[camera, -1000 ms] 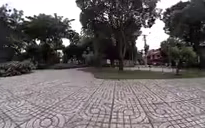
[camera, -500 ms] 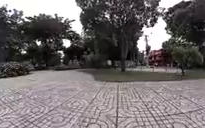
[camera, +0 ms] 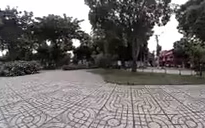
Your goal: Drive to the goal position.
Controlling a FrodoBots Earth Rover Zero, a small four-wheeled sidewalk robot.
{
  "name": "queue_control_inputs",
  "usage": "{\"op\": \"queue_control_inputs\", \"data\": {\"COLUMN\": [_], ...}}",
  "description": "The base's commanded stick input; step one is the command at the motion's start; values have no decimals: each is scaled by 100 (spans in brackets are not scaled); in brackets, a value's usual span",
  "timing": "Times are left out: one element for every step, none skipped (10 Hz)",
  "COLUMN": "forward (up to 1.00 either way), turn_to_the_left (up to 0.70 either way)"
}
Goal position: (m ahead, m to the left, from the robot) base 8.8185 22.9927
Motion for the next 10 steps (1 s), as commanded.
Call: {"op": "queue_control_inputs", "data": {"forward": [70, 70, 70, 70, 70, 70, 70, 70, 70, 70], "turn_to_the_left": [0, 3, 17, 0, 0, 0, 0, 0, 0, 0]}}
